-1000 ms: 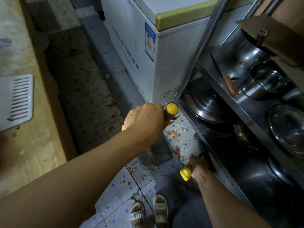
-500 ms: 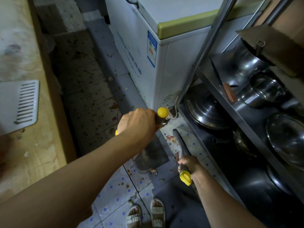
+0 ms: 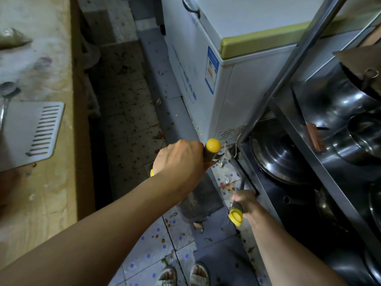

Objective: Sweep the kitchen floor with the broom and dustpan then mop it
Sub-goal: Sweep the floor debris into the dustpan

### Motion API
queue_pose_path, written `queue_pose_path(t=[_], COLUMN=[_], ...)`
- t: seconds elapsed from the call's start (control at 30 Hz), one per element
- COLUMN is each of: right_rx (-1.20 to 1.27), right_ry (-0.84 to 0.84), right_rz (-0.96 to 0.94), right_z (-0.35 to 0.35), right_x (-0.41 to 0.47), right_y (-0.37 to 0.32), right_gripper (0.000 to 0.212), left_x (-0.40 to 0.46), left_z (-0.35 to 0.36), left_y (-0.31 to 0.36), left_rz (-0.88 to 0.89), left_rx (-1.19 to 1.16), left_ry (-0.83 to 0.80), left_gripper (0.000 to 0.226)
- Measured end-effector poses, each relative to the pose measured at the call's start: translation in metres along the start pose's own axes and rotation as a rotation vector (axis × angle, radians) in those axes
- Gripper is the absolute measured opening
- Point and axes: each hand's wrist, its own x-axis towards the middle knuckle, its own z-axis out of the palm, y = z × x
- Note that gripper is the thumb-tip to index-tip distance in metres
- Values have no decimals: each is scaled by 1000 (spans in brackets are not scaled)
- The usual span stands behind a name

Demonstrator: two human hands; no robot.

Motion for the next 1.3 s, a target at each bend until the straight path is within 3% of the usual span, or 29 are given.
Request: queue_pose_path(t=[0.13,0.27,0.37,0.57,0.7,1.0,1.2,1.3], right_rx=[-33,-249,-384,-283,-307,-331,-595,-708], right_ry=[-7,-11,5,17,55,64,33,107], right_rz=[-7,1,-2,33,23,-52,-75,-93], right_z=[15,21,17,7,14,36,40,31], right_x=[1,-3,-9,-23,-26,10,2,-14], right_y=[4,17,30,31,23,-6,2,10], right_gripper=[29,12,18,9,37,40,45,42], left_x=[0,-3,-9,-27,-30,-30,-31,-31], left_z=[0,-3,-4,-8,-12,4,14,14], left_y=[2,0,-4,-14,-18,-24,-23,-18], left_rz=[-25,-65,-72,-63,-73,-74,-77,-75], left_rx=[-21,-41,-36,-27,-41,-12,-12,-7], left_ry=[-4,-11,-2,44,21,35,40,39], left_gripper=[28,25,27,24,28,34,32,32])
